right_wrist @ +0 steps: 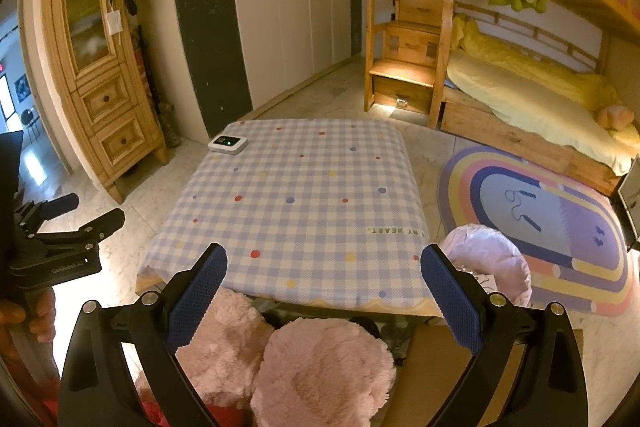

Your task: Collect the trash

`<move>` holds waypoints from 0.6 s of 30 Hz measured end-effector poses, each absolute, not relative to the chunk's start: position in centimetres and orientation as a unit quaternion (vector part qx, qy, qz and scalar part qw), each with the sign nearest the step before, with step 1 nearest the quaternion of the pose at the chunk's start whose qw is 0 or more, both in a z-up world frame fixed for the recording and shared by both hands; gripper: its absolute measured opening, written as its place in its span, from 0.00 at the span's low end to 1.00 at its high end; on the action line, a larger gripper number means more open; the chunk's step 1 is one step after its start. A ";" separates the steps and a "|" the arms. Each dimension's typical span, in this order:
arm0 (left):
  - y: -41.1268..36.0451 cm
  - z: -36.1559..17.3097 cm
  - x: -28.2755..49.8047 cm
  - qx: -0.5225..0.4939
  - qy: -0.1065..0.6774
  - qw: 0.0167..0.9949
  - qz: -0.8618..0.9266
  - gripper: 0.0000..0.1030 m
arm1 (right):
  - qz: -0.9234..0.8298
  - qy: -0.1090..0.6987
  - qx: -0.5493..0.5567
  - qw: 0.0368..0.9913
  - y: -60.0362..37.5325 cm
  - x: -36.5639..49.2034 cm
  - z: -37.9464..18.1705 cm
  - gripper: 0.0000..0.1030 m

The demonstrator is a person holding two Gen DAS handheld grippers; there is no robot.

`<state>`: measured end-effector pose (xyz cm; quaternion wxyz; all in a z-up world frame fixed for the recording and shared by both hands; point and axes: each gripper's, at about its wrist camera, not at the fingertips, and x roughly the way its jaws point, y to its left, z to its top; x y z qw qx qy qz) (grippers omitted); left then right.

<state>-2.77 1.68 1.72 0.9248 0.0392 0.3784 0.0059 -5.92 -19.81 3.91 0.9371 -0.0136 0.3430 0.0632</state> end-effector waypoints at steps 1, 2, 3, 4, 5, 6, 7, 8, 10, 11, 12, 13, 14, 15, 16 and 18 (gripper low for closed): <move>1.7 1.7 -2.8 0.039 0.378 0.925 0.006 0.93 | 0.063 0.343 -0.014 0.937 -19.8 -5.9 3.9 0.93; 1.7 1.7 -2.8 0.039 0.378 0.925 0.006 0.93 | 0.063 0.343 -0.013 0.937 -19.8 -5.9 3.9 0.93; 1.7 1.7 -2.8 0.039 0.378 0.925 0.006 0.93 | 0.063 0.343 -0.013 0.937 -19.8 -5.9 3.9 0.93; 1.7 1.8 -2.8 0.039 0.378 0.925 0.006 0.93 | 0.063 0.343 -0.014 0.937 -19.9 -5.9 3.9 0.93; 1.7 1.7 -2.8 0.039 0.378 0.925 0.006 0.93 | 0.063 0.343 -0.014 0.937 -19.9 -5.9 3.9 0.93; 1.7 1.8 -2.8 0.039 0.378 0.925 0.006 0.93 | 0.063 0.343 -0.013 0.937 -19.9 -5.9 4.0 0.93; 1.7 1.8 -2.8 0.039 0.378 0.925 0.007 0.93 | 0.063 0.343 -0.012 0.937 -19.9 -5.9 3.9 0.93; 1.7 1.7 -2.7 0.039 0.378 0.925 0.007 0.93 | 0.063 0.343 -0.013 0.937 -19.9 -6.0 3.9 0.93; 1.7 1.7 -2.7 0.039 0.378 0.925 0.008 0.93 | 0.063 0.343 -0.013 0.937 -19.9 -5.9 3.9 0.93; 1.8 1.6 -2.7 0.039 0.378 0.925 0.008 0.93 | 0.063 0.343 -0.013 0.937 -19.9 -5.9 3.9 0.93; 1.8 1.6 -2.7 0.039 0.378 0.925 0.007 0.93 | 0.063 0.343 -0.013 0.937 -19.9 -6.0 4.0 0.93; 1.8 1.5 -2.7 0.040 0.378 0.925 0.007 0.93 | 0.063 0.343 -0.013 0.937 -19.9 -6.0 4.0 0.93; 1.9 1.5 -2.7 0.040 0.378 0.925 0.007 0.93 | 0.062 0.343 -0.013 0.937 -19.9 -5.9 4.0 0.93; 1.9 1.5 -2.7 0.039 0.378 0.925 0.007 0.93 | 0.063 0.343 -0.013 0.937 -19.9 -5.9 3.9 0.93; 1.8 1.6 -2.7 0.039 0.378 0.925 0.007 0.93 | 0.063 0.343 -0.013 0.937 -19.9 -5.9 3.9 0.93; 1.8 1.6 -2.7 0.041 0.377 0.925 0.009 0.93 | 0.062 0.343 -0.014 0.937 -19.9 -5.9 4.0 0.93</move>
